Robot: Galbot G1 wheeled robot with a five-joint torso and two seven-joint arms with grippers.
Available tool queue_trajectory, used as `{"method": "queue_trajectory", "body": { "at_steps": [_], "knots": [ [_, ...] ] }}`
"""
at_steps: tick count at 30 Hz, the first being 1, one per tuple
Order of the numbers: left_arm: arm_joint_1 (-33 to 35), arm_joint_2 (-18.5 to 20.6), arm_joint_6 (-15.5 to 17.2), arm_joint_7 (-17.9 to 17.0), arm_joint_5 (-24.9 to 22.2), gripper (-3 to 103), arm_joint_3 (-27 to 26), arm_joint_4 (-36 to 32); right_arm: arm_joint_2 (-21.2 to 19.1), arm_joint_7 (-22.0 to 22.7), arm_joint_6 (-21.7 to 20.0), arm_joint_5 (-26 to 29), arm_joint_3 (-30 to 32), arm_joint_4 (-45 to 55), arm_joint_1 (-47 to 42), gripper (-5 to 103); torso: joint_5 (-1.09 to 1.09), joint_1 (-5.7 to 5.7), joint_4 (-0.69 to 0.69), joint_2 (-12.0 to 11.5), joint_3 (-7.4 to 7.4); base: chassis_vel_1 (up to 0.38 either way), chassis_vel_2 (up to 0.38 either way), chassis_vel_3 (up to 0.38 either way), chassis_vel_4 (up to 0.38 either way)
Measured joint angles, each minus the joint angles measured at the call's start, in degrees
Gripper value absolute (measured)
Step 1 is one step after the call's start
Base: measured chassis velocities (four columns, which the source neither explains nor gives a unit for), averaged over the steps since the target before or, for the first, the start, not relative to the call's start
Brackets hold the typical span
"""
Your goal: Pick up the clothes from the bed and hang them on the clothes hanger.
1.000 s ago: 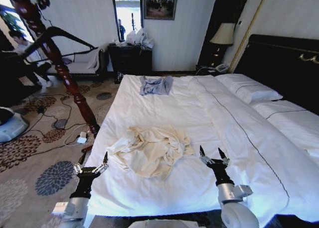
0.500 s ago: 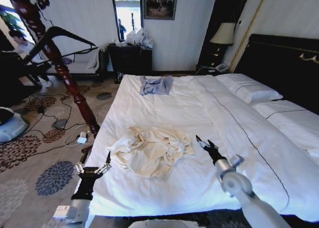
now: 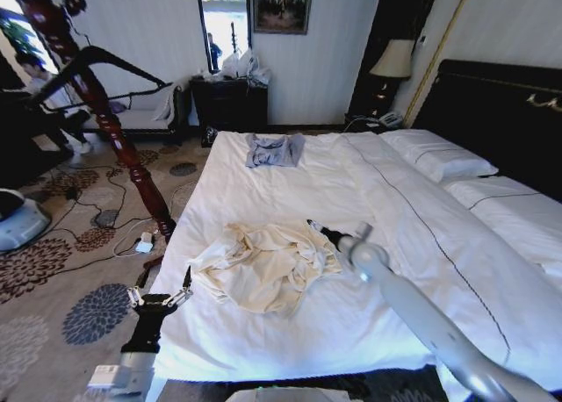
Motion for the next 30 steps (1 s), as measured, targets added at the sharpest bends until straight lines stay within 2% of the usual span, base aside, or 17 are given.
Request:
{"method": "queue_trajectory", "body": {
  "at_steps": [5,7,10,17,19,22,23,25,29,30],
  "knots": [
    [-0.3,0.5,0.0,-0.1,-0.6,100,-0.5,0.6,5.0,3.3,-2.6,-1.5,-3.2,-6.8,4.3,100,0.01,0.00,0.01,0.0,0.00,0.000,0.000,0.000,0.000],
    [-0.3,0.6,0.0,-0.1,-0.8,100,-0.6,0.8,5.5,4.0,-3.1,-1.6,-3.4,-7.3,4.6,100,0.00,0.00,0.01,0.0,0.00,0.000,0.000,0.000,0.000],
    [-0.6,1.0,0.0,-0.2,-1.3,100,-0.9,1.2,5.4,5.4,-4.8,-1.9,-4.0,-7.3,4.6,100,0.00,0.00,-0.03,0.0,-0.01,0.000,0.000,0.000,0.000],
    [-1.0,1.2,-0.1,-0.4,-1.4,100,-0.7,1.8,4.6,6.5,-5.8,-4.9,-4.6,-7.1,4.2,100,0.01,0.00,-0.02,0.0,-0.01,0.000,0.000,0.000,0.000],
    [-1.1,1.2,-0.1,-0.4,-1.4,100,-0.5,2.0,4.3,6.6,-6.0,-5.0,-4.6,-6.6,4.0,90,0.01,-0.01,-0.02,0.0,-0.01,0.000,0.000,0.000,0.000],
    [-1.1,1.2,-0.1,-0.5,-1.4,100,-0.5,2.1,3.7,6.6,-6.2,-5.0,-4.6,-6.0,3.8,90,0.01,-0.01,-0.01,0.0,-0.02,0.000,0.000,0.000,0.000],
    [-1.1,1.2,-0.1,-0.6,-1.4,100,-0.5,2.1,3.4,6.6,-6.3,-5.1,-4.5,-5.8,3.7,80,0.01,-0.01,-0.01,0.0,-0.02,0.000,0.000,0.000,0.000],
    [-1.1,1.1,-0.3,-0.7,-1.4,100,-0.5,2.2,2.8,6.5,-6.5,-5.2,-4.5,-5.4,3.5,68,0.01,-0.01,-0.02,0.0,-0.01,0.000,0.000,0.000,0.000],
    [-1.1,1.1,-0.4,-0.9,-1.4,100,-0.5,2.3,2.1,6.1,-6.9,-5.6,-4.4,-4.8,3.1,68,0.01,-0.01,-0.01,0.0,-0.01,0.000,0.000,0.000,0.000],
    [-1.1,1.0,-0.5,-0.9,-1.4,100,-0.6,2.5,1.9,5.8,-7.1,-5.8,-4.4,-4.5,3.0,51,0.01,-0.01,-0.02,0.0,-0.02,0.000,0.000,0.000,0.000]
  ]
}}
